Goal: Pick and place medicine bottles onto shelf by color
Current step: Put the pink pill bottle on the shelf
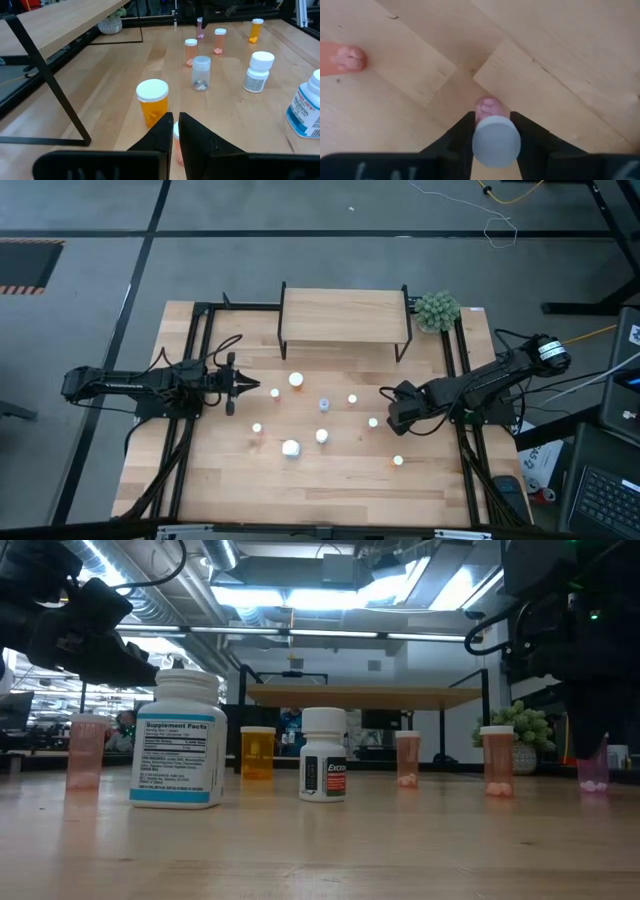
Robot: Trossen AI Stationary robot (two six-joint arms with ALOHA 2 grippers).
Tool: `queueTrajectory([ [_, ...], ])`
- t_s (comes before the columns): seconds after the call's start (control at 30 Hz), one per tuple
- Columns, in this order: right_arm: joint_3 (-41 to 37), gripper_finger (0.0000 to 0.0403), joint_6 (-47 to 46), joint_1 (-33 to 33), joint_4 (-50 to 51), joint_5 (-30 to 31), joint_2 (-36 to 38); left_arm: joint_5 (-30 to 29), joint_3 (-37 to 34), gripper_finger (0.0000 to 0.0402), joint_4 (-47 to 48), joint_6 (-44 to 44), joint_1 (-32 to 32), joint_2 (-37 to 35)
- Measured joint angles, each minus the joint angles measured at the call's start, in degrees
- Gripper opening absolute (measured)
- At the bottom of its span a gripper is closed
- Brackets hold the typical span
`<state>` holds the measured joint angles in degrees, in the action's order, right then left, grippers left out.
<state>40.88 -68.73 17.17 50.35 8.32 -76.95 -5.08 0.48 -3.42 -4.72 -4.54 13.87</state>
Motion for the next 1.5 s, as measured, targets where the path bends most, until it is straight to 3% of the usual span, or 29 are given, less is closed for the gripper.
queueTrajectory([
  [0.2, 1.59, 0.0105, 2.69, -0.45, 0.57, -0.51, -0.02, 0.00, 0.00, 0.0025, 0.00, -1.87, 0.00, -0.02],
  [0.37, 8.59, 0.0110, 11.79, -2.66, 1.89, -0.54, 0.07, 0.00, 0.00, 0.0025, -0.02, -1.89, 0.00, -0.01],
  [0.5, 16.46, 0.0106, 20.92, -6.29, 6.14, 4.93, 0.11, 0.00, 0.00, 0.0025, -0.02, -1.89, 0.00, -0.01],
  [0.63, 24.85, 0.0104, 32.44, -11.74, 9.63, 10.87, 0.13, 0.00, -0.01, 0.0025, -0.02, -1.89, 0.00, -0.02],
  [0.93, 39.29, 0.0104, 53.44, -30.75, 10.73, 11.72, 0.19, 0.00, -0.01, 0.0025, -0.02, -1.89, 0.00, -0.01],
  [1.2, 40.06, 0.0105, 57.87, -47.71, 11.57, 1.76, -4.54, 0.00, -0.01, 0.0025, -0.01, -1.91, 0.00, -0.01],
  [1.3, 42.64, 0.0105, 59.42, -50.19, 12.56, -2.36, -8.72, 0.00, -0.01, 0.0025, -0.01, -1.91, 0.00, -0.02],
  [1.5, 47.22, 0.0105, 60.41, -50.60, 23.78, -2.86, -14.53, 0.00, -0.01, 0.0025, 0.00, -1.89, 0.00, 0.00],
])
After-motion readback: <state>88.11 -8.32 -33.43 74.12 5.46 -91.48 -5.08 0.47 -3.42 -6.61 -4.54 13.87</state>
